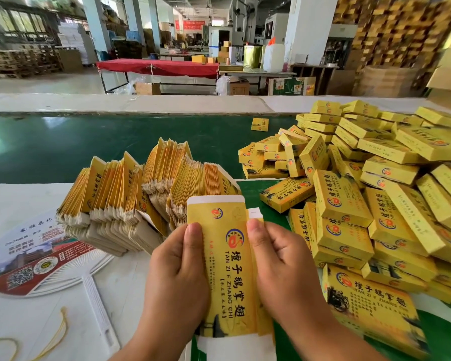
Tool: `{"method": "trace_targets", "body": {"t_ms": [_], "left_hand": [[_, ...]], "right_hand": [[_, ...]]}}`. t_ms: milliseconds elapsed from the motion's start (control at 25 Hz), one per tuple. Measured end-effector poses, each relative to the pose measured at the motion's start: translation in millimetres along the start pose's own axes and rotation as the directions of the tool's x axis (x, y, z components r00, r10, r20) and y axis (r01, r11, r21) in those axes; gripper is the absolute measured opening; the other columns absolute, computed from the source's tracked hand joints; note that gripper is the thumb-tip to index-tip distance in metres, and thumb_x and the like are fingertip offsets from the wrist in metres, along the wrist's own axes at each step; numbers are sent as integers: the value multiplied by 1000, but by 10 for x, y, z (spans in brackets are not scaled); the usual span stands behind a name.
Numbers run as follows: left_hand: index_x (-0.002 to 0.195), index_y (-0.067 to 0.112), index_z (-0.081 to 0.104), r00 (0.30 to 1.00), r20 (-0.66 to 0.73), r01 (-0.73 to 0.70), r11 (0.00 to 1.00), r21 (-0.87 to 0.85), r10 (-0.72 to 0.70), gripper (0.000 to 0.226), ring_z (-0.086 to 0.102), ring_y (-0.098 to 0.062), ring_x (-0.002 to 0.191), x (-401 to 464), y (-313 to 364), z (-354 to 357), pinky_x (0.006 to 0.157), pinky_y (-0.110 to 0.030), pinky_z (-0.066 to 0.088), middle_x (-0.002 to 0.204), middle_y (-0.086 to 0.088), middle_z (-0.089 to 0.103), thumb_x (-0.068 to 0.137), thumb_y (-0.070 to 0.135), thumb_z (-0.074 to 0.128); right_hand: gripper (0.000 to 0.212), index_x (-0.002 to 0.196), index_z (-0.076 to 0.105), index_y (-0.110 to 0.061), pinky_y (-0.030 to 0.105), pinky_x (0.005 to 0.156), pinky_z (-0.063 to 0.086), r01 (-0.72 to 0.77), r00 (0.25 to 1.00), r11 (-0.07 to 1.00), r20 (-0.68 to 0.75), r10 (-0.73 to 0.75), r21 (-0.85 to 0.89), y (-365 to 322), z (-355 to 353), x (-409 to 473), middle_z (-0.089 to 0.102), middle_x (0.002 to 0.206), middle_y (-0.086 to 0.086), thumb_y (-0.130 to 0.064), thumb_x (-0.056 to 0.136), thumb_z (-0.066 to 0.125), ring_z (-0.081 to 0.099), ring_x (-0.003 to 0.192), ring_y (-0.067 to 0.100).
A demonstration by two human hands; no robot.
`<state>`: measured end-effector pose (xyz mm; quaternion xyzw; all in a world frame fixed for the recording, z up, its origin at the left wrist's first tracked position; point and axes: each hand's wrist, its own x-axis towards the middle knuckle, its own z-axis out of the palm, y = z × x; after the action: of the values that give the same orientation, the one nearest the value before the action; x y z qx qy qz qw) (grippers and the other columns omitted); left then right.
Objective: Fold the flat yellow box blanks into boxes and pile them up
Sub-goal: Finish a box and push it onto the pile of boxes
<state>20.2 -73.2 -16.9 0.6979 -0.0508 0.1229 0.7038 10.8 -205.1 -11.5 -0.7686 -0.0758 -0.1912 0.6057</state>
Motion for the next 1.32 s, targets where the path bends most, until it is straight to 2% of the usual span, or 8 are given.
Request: {"method": "trace_targets", "body": {"t_ms": [160, 320, 480, 600, 800, 920, 1000, 1320], "left_hand": [[92, 26, 58, 999, 42, -36, 981, 190, 28, 44, 66, -7, 63, 25, -50, -4, 48, -18, 50, 78, 12, 70, 75, 64, 45], [133, 40, 40, 957, 286, -55, 940, 336, -47, 92, 61, 1, 104, -35, -57, -2, 84, -27, 55, 112, 23, 61, 56, 88, 58], [113, 40, 66, 861, 486, 197, 979, -45, -151, 62, 70, -25, 100, 20, 25, -61, 80, -38, 59, 107, -2, 73, 58, 67, 78], [100, 24, 77, 717, 633, 585, 745, -320, -292, 56, 71, -33, 97, 103, 43, -221, 73, -40, 60, 108, -15, 74, 49, 45, 89], [126, 1, 61, 576, 798, 739, 532, -414, -179, 52, 62, -41, 112, 138, 2, -308, 95, -52, 48, 124, -28, 62, 79, 24, 67], [143, -11, 31, 701, 705, 628, 558, -542, -104, 52, 40, -44, 133, 101, 3, -299, 114, -50, 23, 144, -34, 39, 97, 11, 23], [144, -11, 29, 674, 731, 656, 539, -528, -103, 54, 37, -42, 135, 97, -11, -313, 115, -48, 20, 145, -32, 37, 96, 11, 20], [128, -15, 49, 729, 676, 551, 680, -484, -109, 49, 59, -30, 119, 249, 10, -263, 101, -34, 46, 127, -30, 58, 95, 0, 16]], "right_hand": [[51, 73, 64, -5, 43, 44, 50, 20, 994, 999, -105, -23, -31, 56, -53, 52, 64, 59, 9, -47, 97, 48, 60, 53, 28], [39, 75, 59, -21, 39, 46, 47, 43, 991, 999, -129, -42, 7, 37, -100, 36, 61, 63, 4, -55, 92, 51, 56, 54, 19], [37, 98, 66, -32, 35, 46, 51, 179, 983, 980, 30, -182, 83, -36, -57, -73, 68, 74, 3, -62, 92, 46, 63, 60, 15], [20, 103, 67, -30, 31, 49, 55, 197, 980, 976, -25, -196, 87, -29, -123, -52, 67, 80, 1, -43, 93, 57, 66, 66, 17], [28, 110, 64, -31, 38, 53, 57, 65, 998, 988, 6, -67, 140, 56, -171, -2, 65, 97, -3, -39, 83, 69, 66, 68, 24], [29, 114, 64, -33, 36, 43, 55, 97, 989, 973, 90, -118, 211, 61, -162, -21, 67, 96, -1, -39, 85, 68, 65, 54, 30], [26, 114, 64, -28, 29, 44, 53, 145, 979, 970, 114, -169, 196, 60, -180, -10, 68, 91, -1, -34, 88, 67, 66, 51, 18], [20, 80, 58, -11, 30, 39, 45, 66, 929, 908, 306, -207, 414, 60, -289, 91, 65, 62, 14, -21, 97, 60, 60, 40, 28]]}}
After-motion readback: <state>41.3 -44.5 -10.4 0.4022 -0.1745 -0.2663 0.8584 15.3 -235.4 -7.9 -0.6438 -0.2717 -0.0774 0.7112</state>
